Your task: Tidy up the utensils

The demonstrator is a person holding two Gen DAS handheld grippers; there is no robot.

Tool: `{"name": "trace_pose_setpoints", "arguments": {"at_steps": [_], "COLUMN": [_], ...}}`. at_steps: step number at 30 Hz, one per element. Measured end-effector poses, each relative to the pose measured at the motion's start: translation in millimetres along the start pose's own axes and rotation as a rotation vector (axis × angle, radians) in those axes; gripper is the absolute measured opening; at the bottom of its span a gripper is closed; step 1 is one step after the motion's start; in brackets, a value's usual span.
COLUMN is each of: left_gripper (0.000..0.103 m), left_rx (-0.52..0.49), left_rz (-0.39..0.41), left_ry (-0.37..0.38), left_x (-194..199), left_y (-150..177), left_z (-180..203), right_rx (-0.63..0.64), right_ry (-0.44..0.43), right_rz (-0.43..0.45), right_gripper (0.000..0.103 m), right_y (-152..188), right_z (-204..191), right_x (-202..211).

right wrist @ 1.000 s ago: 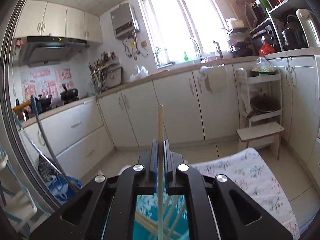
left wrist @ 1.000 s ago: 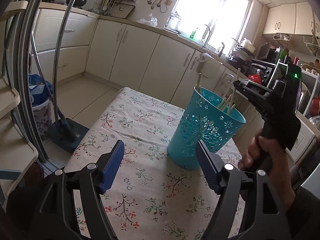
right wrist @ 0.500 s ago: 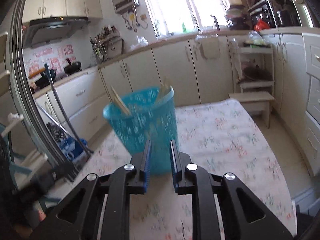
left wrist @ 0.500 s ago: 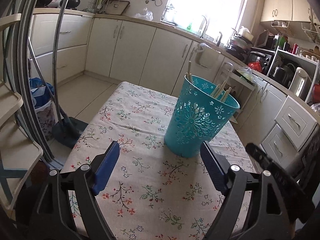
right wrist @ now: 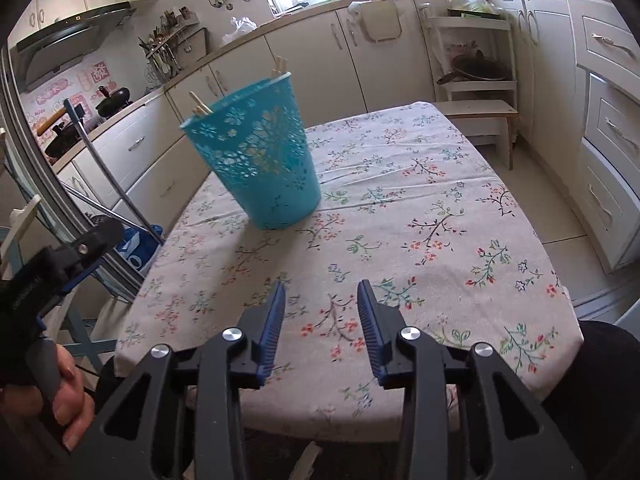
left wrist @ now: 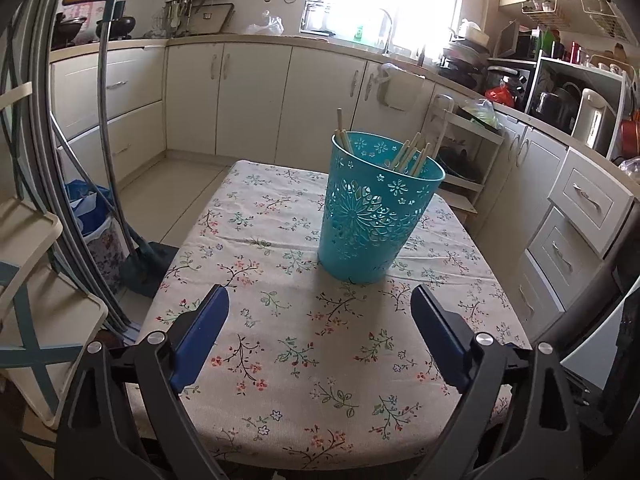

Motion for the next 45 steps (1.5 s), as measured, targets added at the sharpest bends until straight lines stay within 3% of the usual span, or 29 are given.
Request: {"name": "trace_pose_setpoints", "arguments": {"at_steps": [12, 18, 27, 33, 37, 45], "left_gripper": [0.095, 0.095, 0.095, 0.095, 0.095, 0.095], "left_rx": [-0.048, -0.067, -0.045, -0.052, -0.115, -0.074], "left_rz": [0.032, 0.008, -0.026, -0.108, -0.074, -0.064], "left_ry": [-0.029, -0.062, -0.087, -0.01, -0.046, -0.119], "left_x": [74, 96, 124, 145, 169, 192], "left_y": [-12, -8, -2, -8, -1, 18], "left_z": [8, 11, 10, 24, 38, 24], "right_rx": [0.018, 0.047, 0.041, -0.018, -0.023, -0.02], "right_ry": [-0.039, -0.014, 0.005, -0.041, -0.048, 0.023], "right_rz": [0.079, 0.107, 0.066, 0.022, 0.047, 0.128], "right_gripper": [0.065, 0.076, 0.085, 0.087, 0.091, 0.094], "right_y": [-29, -21, -6, -14, -2, 24], "right_z": [-43, -54, -52, -54, -64, -67], "right_x": [91, 120, 141, 161, 182, 206]}}
Point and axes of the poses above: each gripper's, at about its wrist camera, not at the fingertips, and x roughly against the way its jaws point, z to its right, y to its underside, the point moved 6 cm from there along -x, roughly the way its jaws point, and after that the axes turned 1 degree about y, right-handed, at the moved point
